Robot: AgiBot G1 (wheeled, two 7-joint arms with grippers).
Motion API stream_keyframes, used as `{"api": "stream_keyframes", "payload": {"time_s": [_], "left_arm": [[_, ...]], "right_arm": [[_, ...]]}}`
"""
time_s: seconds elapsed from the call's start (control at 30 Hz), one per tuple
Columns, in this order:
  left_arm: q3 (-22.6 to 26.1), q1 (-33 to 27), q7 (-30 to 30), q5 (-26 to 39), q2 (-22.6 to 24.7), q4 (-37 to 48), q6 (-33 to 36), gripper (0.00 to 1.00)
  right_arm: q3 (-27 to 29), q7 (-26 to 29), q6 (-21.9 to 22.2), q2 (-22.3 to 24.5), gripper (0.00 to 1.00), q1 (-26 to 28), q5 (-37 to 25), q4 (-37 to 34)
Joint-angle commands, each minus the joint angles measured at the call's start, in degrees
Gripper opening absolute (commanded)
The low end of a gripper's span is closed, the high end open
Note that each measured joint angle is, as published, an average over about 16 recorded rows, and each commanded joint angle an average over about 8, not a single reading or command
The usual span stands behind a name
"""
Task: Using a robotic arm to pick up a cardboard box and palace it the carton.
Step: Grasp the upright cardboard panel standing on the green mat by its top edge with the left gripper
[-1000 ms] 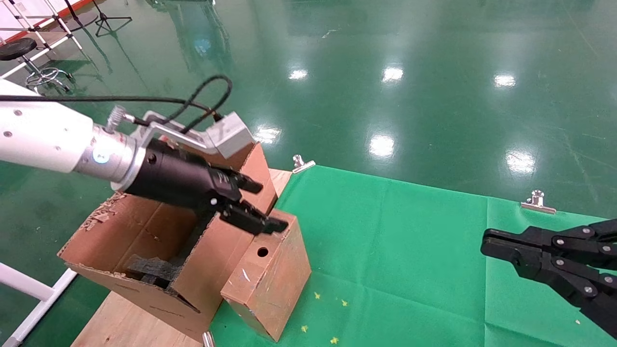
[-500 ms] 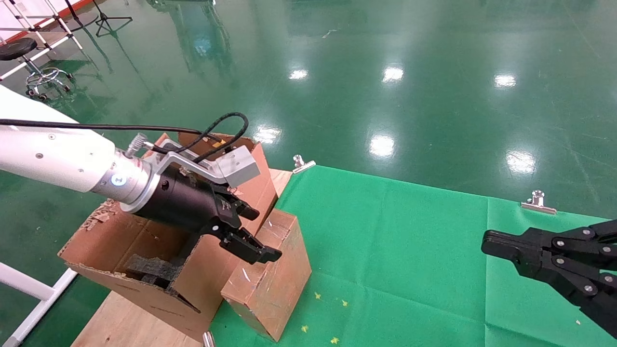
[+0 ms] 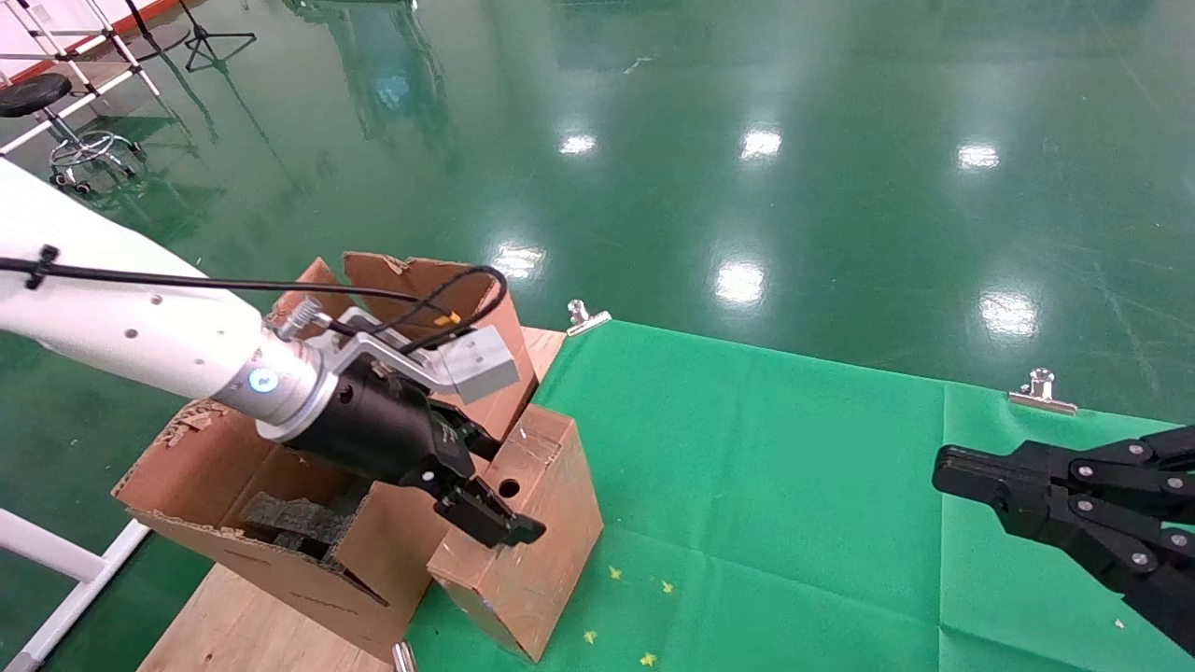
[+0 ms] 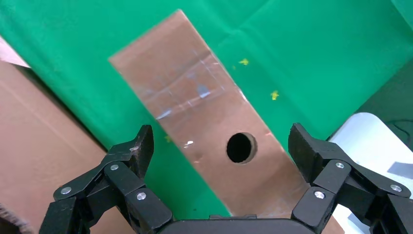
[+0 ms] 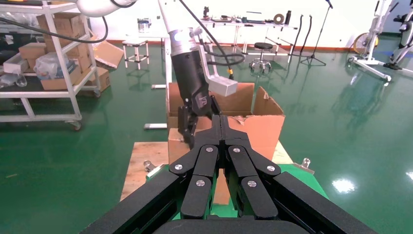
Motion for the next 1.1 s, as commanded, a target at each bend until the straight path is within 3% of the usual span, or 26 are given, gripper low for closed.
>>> {"api": "stream_keyframes", "payload": {"time_s": [0.03,0.13,0.17,0.27,0.4,0.43,1.1], "left_arm": [[0.5,0.1,-0.2,-0.2,0.3,0.0,0.0,1.0],[1.1,-0.2,0.4,-0.4,0.7,0.0,0.1,1.0],[1.3,-0.3,0.6,-0.4,0.8,-0.1,0.1,0.94],[1.6,-0.5,1.0,-0.3,1.0,-0.1,0.1,0.56],[1.7,-0.7,1.0,-0.3,1.0,-0.2,0.1,0.06],[1.6,-0.7,1.0,-0.3,1.0,-0.2,0.1,0.0],[1.2,-0.3,0.5,-0.4,0.8,0.0,0.1,0.0]], "right_arm": [[0.0,0.0,0.0,0.0,0.13,0.0,0.0,0.0],[0.0,0.0,0.0,0.0,0.5,0.0,0.0,0.0],[0.0,0.0,0.0,0.0,0.62,0.0,0.0,0.0],[0.0,0.0,0.0,0.0,0.99,0.0,0.0,0.0],[0.0,0.0,0.0,0.0,1.0,0.0,0.0,0.0],[0.0,0.0,0.0,0.0,1.0,0.0,0.0,0.0],[0.0,0.0,0.0,0.0,1.0,0.0,0.0,0.0]]}}
